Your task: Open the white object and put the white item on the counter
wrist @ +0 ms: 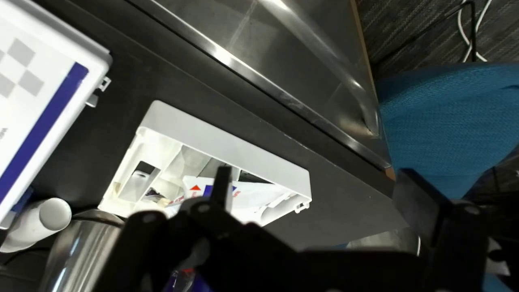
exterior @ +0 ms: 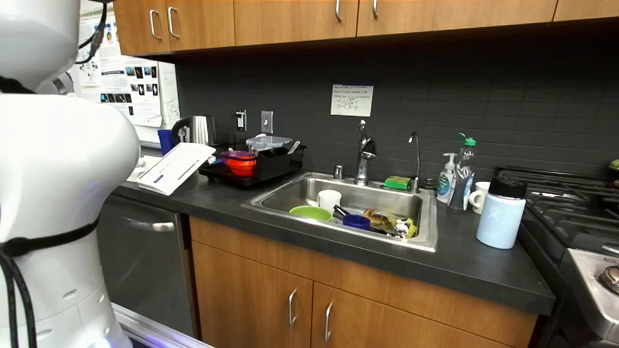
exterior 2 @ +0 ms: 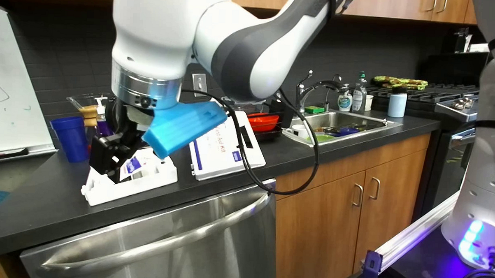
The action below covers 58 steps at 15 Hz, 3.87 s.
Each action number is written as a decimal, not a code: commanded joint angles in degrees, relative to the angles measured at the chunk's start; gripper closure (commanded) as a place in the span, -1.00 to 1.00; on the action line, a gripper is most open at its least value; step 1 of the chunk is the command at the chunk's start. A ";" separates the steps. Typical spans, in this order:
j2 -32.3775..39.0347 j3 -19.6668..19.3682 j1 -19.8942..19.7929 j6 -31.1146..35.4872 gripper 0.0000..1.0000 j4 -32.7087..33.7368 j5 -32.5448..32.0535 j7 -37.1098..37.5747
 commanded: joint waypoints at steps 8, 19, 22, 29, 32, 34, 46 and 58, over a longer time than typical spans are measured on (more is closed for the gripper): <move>3.02 -13.42 10.81 -0.82 -1.00 11.45 0.66 -0.88; 9.16 -16.84 13.54 -10.50 -1.00 21.46 19.78 -16.86; 9.86 -18.69 14.95 -13.37 -1.00 24.67 23.86 -20.44; 13.76 -24.53 17.87 -17.33 -1.00 29.50 28.44 -22.87; 16.01 -26.45 18.77 -17.75 -1.00 31.58 29.04 -22.67; 17.46 -27.49 19.23 -17.62 -1.00 32.87 29.61 -22.74; 21.68 -30.79 19.97 -16.77 -1.00 37.44 32.53 -23.31; 23.23 -28.77 18.32 -15.40 -1.00 37.21 31.52 -22.54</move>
